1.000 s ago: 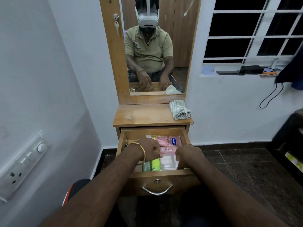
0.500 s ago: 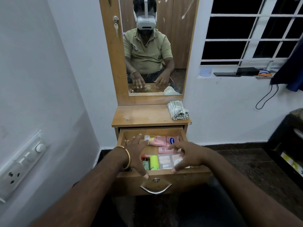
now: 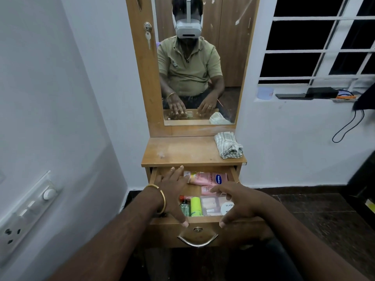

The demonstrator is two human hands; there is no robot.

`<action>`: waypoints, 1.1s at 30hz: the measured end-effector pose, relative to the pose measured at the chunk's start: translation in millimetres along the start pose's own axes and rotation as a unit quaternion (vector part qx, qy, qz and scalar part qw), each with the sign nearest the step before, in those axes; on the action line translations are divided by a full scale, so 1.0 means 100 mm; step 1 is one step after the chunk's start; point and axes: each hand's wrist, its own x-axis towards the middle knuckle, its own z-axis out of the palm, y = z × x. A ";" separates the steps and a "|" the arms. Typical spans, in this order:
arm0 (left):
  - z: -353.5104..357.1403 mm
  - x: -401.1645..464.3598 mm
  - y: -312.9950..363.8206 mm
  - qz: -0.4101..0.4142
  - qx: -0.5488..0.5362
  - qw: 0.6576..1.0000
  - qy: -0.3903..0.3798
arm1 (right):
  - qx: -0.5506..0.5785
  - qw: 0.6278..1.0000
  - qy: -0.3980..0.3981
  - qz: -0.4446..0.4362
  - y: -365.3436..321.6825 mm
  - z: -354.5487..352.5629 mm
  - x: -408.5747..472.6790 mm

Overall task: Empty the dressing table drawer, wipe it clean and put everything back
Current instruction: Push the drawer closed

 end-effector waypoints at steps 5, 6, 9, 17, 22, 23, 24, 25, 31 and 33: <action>-0.13 0.19 -0.10 0.003 0.007 1.000 0.030 | -0.012 0.999 0.029 -0.012 0.07 -0.13 0.30; -0.16 0.23 -0.12 0.002 0.013 0.999 0.032 | -0.028 0.999 0.038 -0.016 0.09 -0.15 0.37; -0.24 0.37 -0.18 -0.003 0.026 0.999 0.038 | -0.068 0.995 0.069 -0.026 0.11 -0.24 0.56; -0.33 0.69 -0.30 -0.024 0.036 0.997 0.065 | -0.225 0.969 0.101 -0.029 -0.02 -0.45 0.90; -0.35 0.78 -0.32 -0.022 0.034 0.993 0.108 | -0.244 0.959 0.138 -0.036 -0.02 -0.43 1.04; -0.35 0.79 -0.32 -0.024 0.040 0.992 0.116 | -0.237 0.958 0.160 -0.036 -0.02 -0.41 1.06; -0.34 0.80 -0.32 -0.028 0.046 0.990 0.127 | -0.230 0.956 0.181 -0.034 -0.03 -0.38 1.07; -0.32 0.81 -0.32 -0.033 0.047 0.989 0.139 | -0.224 0.953 0.202 -0.032 -0.04 -0.35 1.08; -0.14 0.87 -0.29 -0.040 0.052 0.973 0.223 | -0.232 0.928 0.290 -0.020 -0.08 -0.23 1.17; -0.07 0.88 -0.26 -0.044 0.059 0.965 0.252 | -0.250 0.921 0.298 -0.006 -0.11 -0.19 1.18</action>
